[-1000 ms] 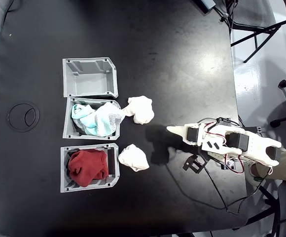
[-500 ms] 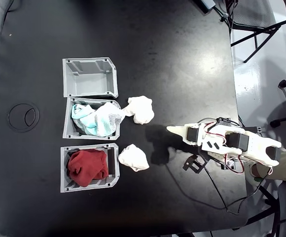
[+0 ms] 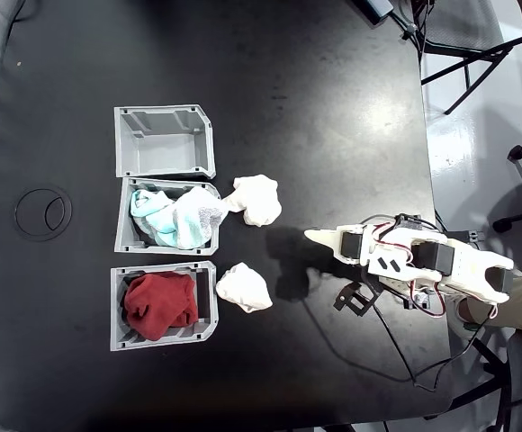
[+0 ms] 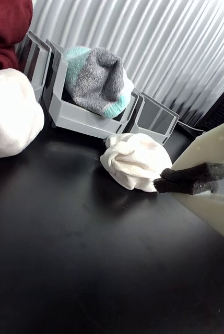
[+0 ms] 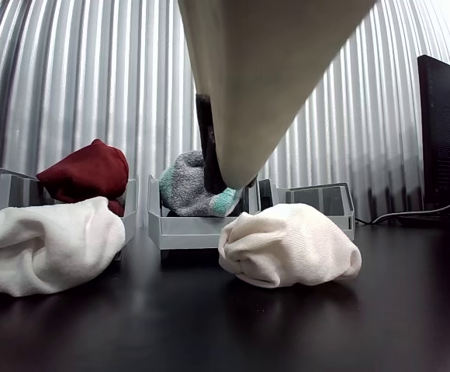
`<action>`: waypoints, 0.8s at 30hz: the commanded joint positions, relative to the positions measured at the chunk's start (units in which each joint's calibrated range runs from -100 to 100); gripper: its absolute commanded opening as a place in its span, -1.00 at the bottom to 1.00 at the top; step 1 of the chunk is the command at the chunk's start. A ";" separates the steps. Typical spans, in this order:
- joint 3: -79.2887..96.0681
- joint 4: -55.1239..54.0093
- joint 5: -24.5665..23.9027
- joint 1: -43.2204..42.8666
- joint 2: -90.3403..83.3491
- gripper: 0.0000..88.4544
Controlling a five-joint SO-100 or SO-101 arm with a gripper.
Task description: Put the sock in the container
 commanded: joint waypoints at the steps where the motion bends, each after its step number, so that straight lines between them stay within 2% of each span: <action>1: -0.45 0.38 0.02 0.22 -0.25 -0.97; 13: -15.51 7.38 -0.27 -3.56 0.25 -0.97; 24: -22.63 7.64 -0.27 -5.76 3.93 -0.97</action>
